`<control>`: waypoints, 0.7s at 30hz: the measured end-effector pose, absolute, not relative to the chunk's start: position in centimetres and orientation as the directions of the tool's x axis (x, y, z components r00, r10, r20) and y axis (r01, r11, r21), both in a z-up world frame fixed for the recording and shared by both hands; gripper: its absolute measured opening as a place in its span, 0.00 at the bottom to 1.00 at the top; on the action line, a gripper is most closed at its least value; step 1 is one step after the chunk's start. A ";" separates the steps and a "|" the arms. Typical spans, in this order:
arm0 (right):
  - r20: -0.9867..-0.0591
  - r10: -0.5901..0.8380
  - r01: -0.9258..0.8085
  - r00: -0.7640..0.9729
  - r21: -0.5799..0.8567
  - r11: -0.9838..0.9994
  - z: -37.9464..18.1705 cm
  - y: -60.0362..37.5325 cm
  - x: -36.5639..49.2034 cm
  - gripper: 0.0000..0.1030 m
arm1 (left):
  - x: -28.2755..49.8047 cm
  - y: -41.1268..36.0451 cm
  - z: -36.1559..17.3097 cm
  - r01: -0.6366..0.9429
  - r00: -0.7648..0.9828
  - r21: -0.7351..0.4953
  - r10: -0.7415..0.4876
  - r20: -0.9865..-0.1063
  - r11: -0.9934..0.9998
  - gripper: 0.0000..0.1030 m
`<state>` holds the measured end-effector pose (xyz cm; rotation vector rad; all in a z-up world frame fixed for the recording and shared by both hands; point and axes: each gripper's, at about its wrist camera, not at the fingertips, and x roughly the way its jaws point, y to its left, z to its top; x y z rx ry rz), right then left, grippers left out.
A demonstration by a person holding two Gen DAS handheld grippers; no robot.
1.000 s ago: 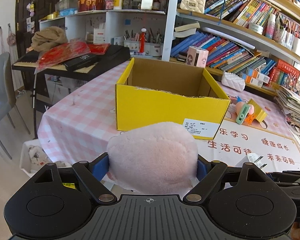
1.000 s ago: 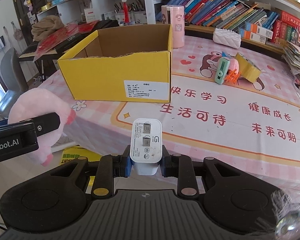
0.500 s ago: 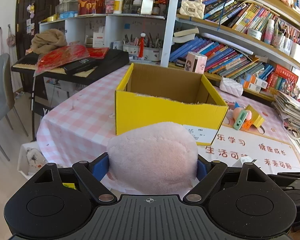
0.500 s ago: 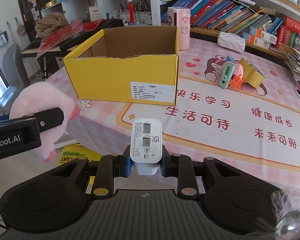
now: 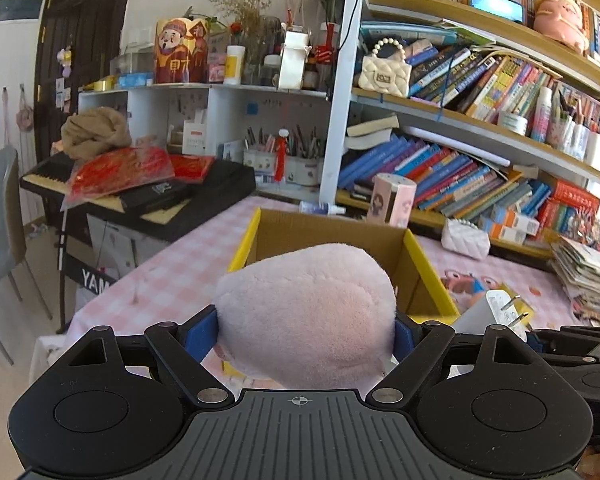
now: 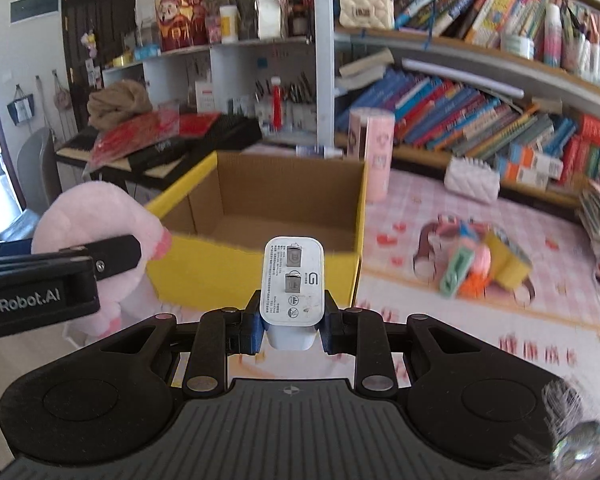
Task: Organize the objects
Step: 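Carry the pig and charger over the yellow box with both grippers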
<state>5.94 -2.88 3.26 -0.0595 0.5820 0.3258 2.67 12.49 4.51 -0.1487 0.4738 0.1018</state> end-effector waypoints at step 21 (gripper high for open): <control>-0.630 0.301 -0.451 0.716 -0.088 0.888 -0.2 -1.1 20.4 0.24 | 15.2 11.1 1.0 -0.167 0.820 -0.010 0.133 -0.556 0.986 0.76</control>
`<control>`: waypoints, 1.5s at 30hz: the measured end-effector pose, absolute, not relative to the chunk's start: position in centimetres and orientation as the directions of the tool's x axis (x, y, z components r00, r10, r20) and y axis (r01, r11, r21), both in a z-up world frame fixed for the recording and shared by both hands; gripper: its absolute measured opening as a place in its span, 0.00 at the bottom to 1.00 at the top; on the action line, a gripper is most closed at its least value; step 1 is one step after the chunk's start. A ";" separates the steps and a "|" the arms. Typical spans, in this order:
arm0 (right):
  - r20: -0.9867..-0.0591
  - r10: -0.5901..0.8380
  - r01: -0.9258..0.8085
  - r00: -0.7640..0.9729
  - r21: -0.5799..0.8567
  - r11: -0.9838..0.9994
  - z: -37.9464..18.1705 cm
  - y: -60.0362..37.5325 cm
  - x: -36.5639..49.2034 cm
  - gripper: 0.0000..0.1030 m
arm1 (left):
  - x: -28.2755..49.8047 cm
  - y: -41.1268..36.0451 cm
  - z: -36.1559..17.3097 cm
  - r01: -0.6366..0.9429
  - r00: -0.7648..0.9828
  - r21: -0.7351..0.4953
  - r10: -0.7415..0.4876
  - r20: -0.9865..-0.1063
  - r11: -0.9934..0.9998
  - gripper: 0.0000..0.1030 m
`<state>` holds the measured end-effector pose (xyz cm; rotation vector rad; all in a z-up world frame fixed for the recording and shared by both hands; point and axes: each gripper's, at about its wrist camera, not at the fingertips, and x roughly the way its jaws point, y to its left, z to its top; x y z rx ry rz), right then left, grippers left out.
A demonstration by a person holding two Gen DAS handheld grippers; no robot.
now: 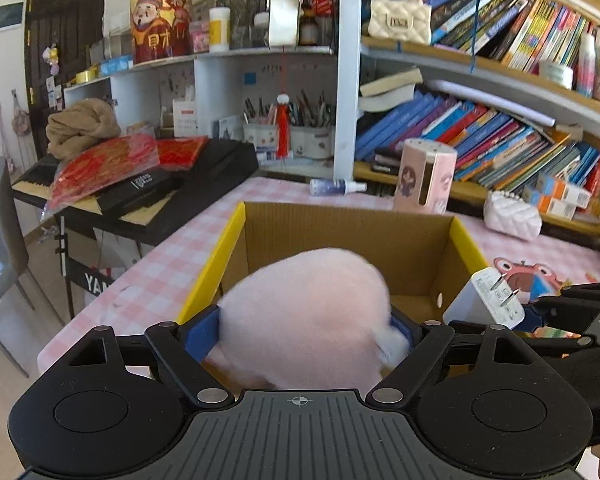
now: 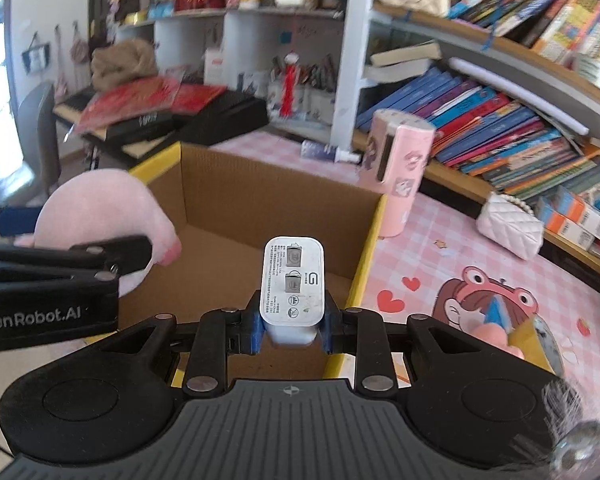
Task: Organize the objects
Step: 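Open both grippers to drop the pig and charger into the box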
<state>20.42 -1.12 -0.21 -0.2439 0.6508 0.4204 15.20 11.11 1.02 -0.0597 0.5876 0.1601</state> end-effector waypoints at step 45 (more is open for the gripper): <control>-0.554 0.415 -0.610 0.722 -0.226 0.760 1.0 -2.1 21.7 0.74 | 13.6 10.6 2.6 -0.183 0.872 -0.041 0.143 -0.469 0.982 0.93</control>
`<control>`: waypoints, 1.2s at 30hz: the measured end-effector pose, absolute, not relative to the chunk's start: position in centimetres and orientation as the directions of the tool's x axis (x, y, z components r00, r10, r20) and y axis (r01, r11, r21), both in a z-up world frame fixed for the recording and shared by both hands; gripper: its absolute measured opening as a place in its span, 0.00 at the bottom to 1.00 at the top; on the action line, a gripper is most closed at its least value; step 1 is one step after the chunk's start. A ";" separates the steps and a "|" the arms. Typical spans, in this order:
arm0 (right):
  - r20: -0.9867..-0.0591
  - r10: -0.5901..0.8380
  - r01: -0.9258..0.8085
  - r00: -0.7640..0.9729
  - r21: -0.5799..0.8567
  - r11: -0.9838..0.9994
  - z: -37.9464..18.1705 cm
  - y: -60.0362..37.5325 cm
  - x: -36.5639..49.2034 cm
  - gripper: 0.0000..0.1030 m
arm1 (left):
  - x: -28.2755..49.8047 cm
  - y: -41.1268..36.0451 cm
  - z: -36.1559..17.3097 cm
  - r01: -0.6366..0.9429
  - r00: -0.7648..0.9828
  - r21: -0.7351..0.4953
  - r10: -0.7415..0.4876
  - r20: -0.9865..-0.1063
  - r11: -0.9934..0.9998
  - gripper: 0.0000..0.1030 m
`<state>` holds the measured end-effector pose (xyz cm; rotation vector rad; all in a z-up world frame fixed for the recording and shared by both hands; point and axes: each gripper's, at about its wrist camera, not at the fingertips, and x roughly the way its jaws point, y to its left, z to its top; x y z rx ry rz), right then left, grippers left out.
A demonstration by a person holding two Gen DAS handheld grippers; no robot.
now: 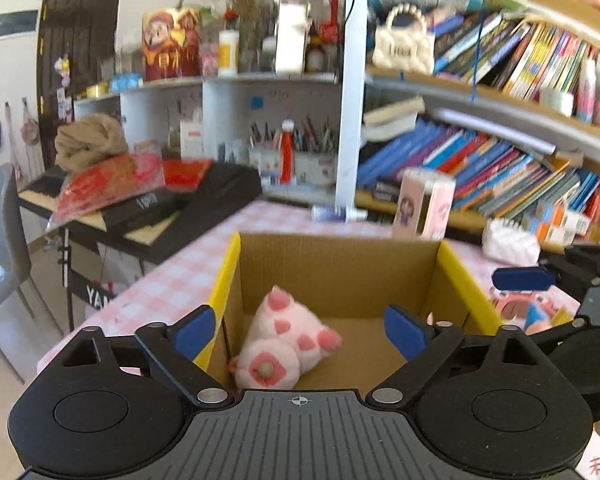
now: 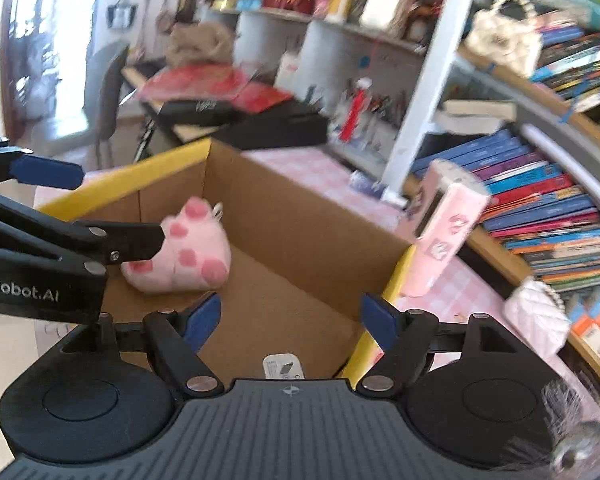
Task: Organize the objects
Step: 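Open both grippers to drop the pig and charger into the box, then withdraw both grippers from the box toward the remaining toys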
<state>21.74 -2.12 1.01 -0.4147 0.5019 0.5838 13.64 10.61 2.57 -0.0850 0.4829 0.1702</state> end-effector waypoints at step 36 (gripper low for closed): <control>-0.681 0.101 -0.175 0.725 -0.040 0.984 -2.2 -7.0 2.2 0.78 | -2.3 8.4 -0.2 -0.120 0.760 0.016 0.103 -0.642 0.993 0.96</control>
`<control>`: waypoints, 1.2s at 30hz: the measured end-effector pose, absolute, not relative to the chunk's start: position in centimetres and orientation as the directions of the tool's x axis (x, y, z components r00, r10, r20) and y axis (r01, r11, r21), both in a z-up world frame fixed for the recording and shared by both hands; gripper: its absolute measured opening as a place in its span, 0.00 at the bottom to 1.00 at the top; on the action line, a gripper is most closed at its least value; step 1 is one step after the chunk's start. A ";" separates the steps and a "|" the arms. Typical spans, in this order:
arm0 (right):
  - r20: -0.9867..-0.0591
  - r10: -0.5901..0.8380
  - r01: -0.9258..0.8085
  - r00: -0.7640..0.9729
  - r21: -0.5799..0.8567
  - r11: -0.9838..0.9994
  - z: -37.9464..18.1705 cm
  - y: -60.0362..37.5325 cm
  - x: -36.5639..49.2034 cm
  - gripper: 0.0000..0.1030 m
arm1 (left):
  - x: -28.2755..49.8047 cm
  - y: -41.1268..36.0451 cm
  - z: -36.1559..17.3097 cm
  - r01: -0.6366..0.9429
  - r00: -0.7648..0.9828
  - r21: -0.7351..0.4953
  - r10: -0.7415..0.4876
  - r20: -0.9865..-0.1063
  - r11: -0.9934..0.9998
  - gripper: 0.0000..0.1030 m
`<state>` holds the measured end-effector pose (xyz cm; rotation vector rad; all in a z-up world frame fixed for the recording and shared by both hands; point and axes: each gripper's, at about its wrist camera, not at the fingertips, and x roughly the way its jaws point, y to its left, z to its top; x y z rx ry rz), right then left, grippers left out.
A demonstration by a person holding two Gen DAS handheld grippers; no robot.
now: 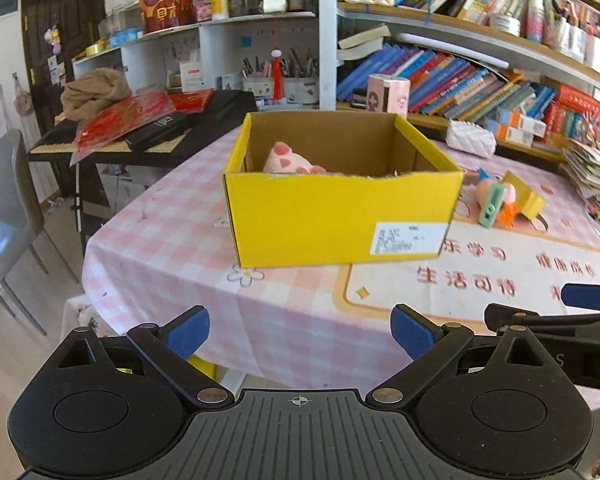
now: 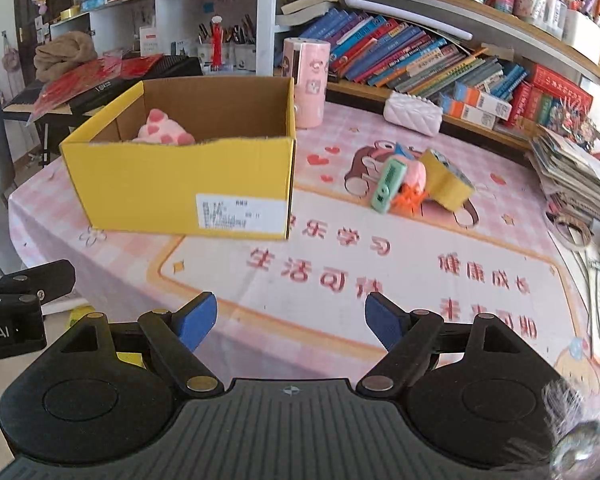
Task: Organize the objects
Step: 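Withdraw both grippers from the box toward the remaining toys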
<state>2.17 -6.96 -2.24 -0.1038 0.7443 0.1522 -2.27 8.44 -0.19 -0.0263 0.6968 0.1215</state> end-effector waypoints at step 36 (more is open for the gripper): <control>-0.716 -0.100 0.120 0.691 -0.023 0.992 -2.9 -15.2 -2.3 0.87 | -1.4 0.8 -0.5 0.147 0.755 -0.001 -0.113 -0.646 0.989 0.96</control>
